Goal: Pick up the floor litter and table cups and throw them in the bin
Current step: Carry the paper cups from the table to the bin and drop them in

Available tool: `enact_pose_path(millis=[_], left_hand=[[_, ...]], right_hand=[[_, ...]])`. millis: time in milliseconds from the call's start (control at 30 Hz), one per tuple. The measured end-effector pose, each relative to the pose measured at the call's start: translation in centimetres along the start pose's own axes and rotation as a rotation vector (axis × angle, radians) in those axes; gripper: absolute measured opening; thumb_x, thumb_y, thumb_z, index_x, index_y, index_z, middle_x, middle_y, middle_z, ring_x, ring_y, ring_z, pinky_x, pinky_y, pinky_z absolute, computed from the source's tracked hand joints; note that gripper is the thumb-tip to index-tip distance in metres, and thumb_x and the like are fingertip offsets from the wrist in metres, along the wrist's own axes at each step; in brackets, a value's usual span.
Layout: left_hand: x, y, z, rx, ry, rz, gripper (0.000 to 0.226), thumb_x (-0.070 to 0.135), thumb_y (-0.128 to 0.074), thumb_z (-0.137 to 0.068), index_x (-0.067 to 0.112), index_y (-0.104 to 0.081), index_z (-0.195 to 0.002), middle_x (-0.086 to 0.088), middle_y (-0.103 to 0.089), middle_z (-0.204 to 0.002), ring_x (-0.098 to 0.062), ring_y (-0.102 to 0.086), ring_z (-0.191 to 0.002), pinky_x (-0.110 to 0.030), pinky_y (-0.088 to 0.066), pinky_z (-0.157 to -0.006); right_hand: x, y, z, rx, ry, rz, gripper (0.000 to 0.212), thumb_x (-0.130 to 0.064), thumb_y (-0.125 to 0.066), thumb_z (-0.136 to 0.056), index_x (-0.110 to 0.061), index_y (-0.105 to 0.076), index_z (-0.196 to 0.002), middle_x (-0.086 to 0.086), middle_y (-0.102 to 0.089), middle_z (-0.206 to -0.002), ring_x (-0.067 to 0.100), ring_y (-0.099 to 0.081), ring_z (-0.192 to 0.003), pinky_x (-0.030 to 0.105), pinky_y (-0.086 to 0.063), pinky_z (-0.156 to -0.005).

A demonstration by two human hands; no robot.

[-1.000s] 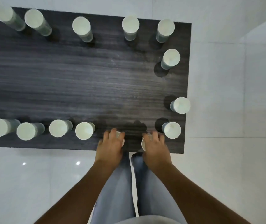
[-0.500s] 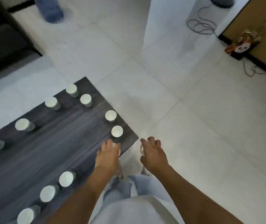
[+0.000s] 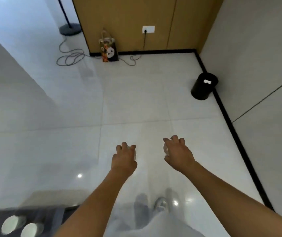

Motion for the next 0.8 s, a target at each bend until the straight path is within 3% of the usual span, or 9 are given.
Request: enact_pose_path(millis=[267, 800], left_hand=[[20.9, 1.6, -11.1, -0.047, -0.28, -0.063, 0.059, 0.021, -0.057, -0.085, 0.024, -0.035, -0.14, -0.003, -0.036, -0.131, -0.023, -0.035, -0.121, -0.032, -0.047, -0.085], [43.3, 9.3, -42.4, -0.091, -0.521, -0.149, 0.061, 0.027, -0.058, -0.086, 0.024, -0.033, -0.142, -0.003, -0.035, -0.133, -0.023, -0.035, -0.122, -0.035, -0.049, -0.088]], right_hand=[[19.8, 6.7, -3.2, 0.03, -0.237, -0.099, 0.065, -0.024, -0.056, -0.089, -0.023, -0.027, -0.147, 0.005, -0.03, -0.14, 0.026, -0.031, -0.125, 0.034, -0.049, -0.084], [40.6, 20.0, -27.0, 0.135, -0.415, -0.23, 0.063, -0.031, -0.061, -0.085, -0.026, -0.033, -0.141, 0.002, -0.037, -0.135, 0.024, -0.036, -0.118, 0.034, -0.05, -0.08]])
Point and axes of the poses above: each hand's wrist, its own z-axis away from the middle knuckle, its own y-axis out of the back of the hand, x = y × z, the point moved 8 cm from there along -z, towards the middle knuckle
